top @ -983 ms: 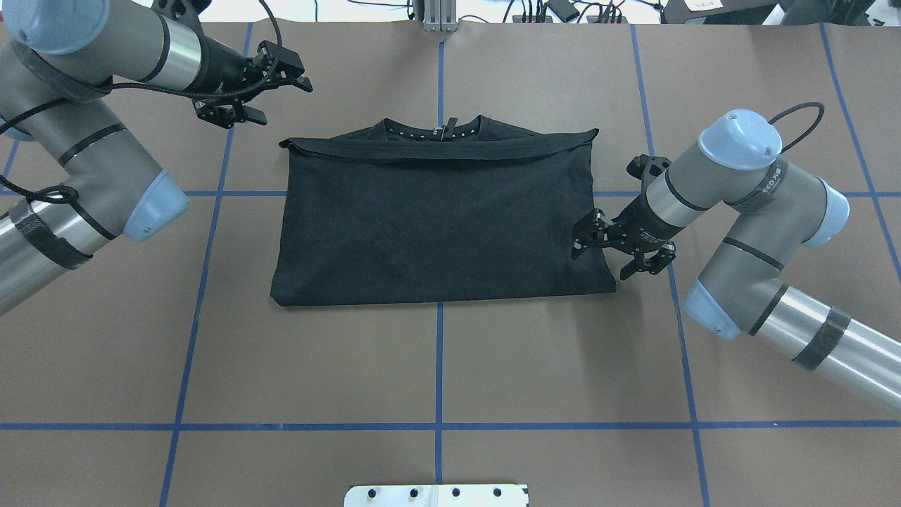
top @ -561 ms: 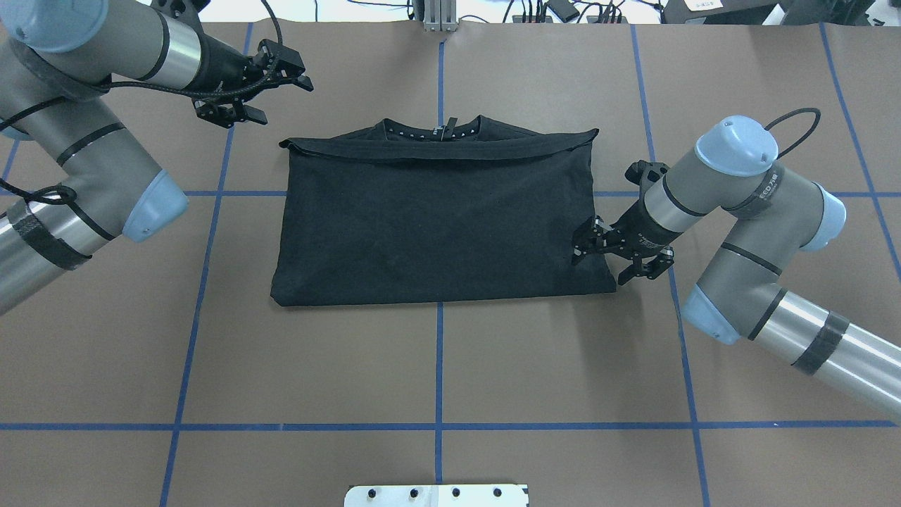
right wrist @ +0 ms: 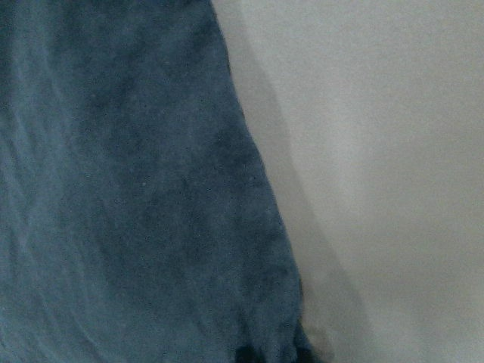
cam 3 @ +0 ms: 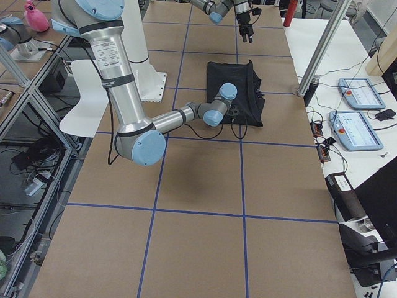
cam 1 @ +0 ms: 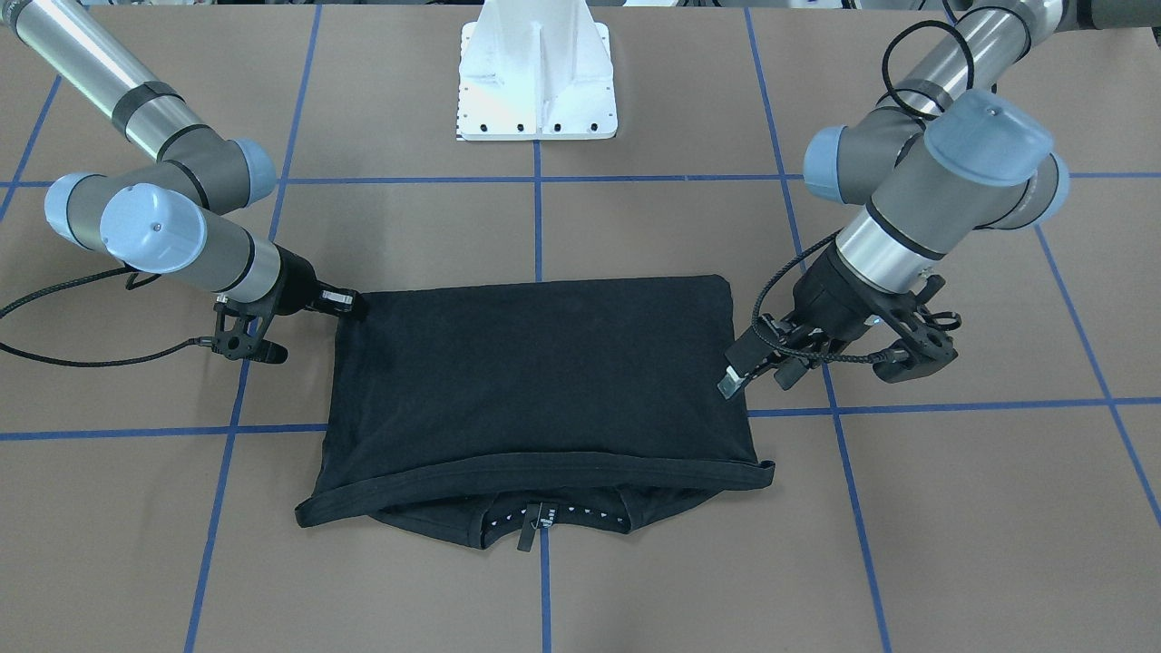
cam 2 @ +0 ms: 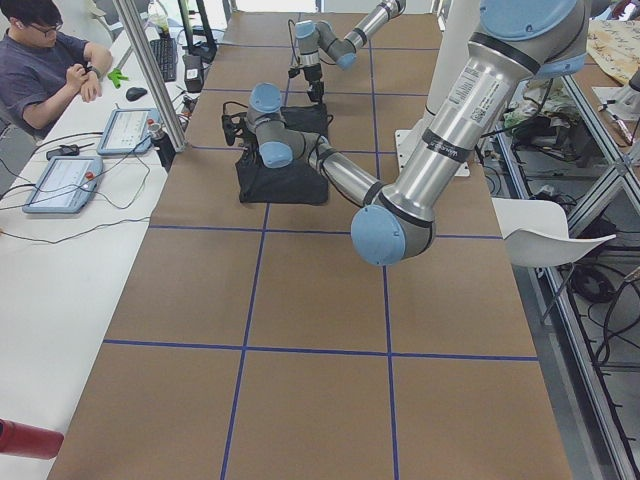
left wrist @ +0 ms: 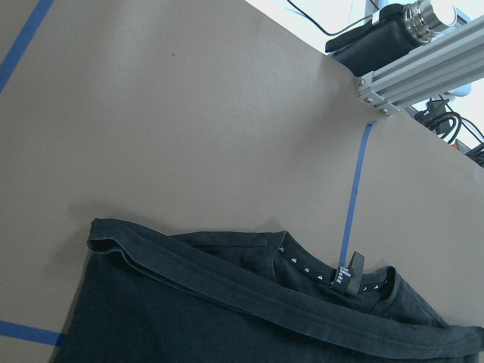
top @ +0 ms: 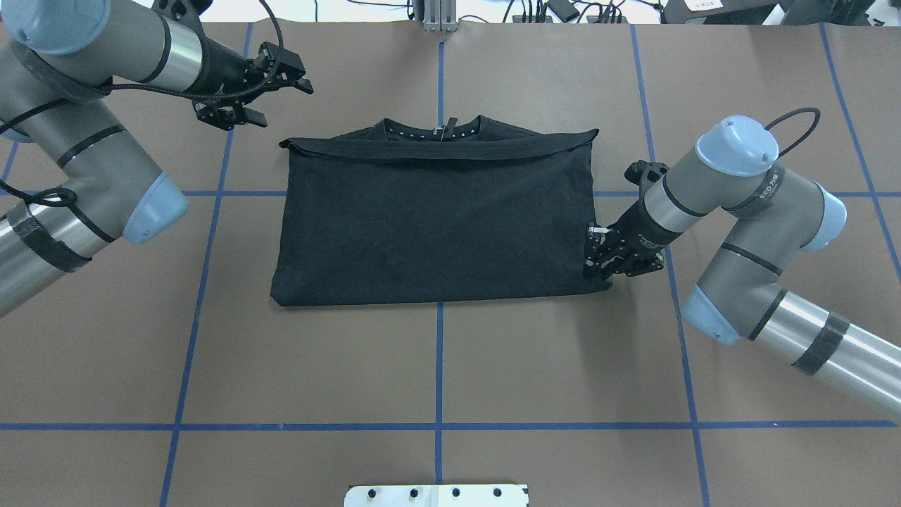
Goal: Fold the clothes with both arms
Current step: 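Drag the held edge toward the robot, rotating the folded shirt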
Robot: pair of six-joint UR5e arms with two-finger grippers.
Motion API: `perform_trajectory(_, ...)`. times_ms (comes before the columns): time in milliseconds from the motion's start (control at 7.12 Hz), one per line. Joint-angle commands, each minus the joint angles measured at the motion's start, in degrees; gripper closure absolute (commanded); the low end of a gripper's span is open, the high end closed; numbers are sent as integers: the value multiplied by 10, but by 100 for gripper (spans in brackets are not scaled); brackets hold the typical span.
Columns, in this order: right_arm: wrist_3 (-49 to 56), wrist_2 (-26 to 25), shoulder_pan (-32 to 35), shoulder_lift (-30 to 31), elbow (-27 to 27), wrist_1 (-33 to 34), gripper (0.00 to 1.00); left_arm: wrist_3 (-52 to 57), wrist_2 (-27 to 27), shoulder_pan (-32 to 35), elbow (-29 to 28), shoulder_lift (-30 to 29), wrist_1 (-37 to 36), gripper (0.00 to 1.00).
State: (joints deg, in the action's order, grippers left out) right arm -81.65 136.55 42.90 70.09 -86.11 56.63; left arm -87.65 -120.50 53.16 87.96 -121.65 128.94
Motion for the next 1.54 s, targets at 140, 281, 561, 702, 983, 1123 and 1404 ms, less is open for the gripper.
perform_trajectory(140, 3, 9, -5, 24, -46, -1, 100, -1, 1, 0, -2, 1, 0, 0)
perform_trajectory(281, 3, 19, -23, 49, -89, -1, 100, 0, 2, 1, -2, 1, 0, 0)
perform_trajectory(561, -1, 110, -60, 53, -114, 0, 100, -1, 1, 1, -1, 2, 0, 0)
perform_trajectory(702, -6, 113, -92, 54, -141, 1, 100, -1, 2, 1, -1, 3, 0, 0)
perform_trajectory(983, -68, 110, -172, 45, -179, -1, 100, -1, 2, 1, 0, 11, 0, 0)
perform_trajectory(1123, -90, 109, -199, 37, -190, -1, 100, -2, 1, 1, 1, 12, 0, 0)
perform_trajectory(1404, -110, 145, -214, 34, -189, -3, 40, -1, 1, -2, 0, 17, 0, 0)
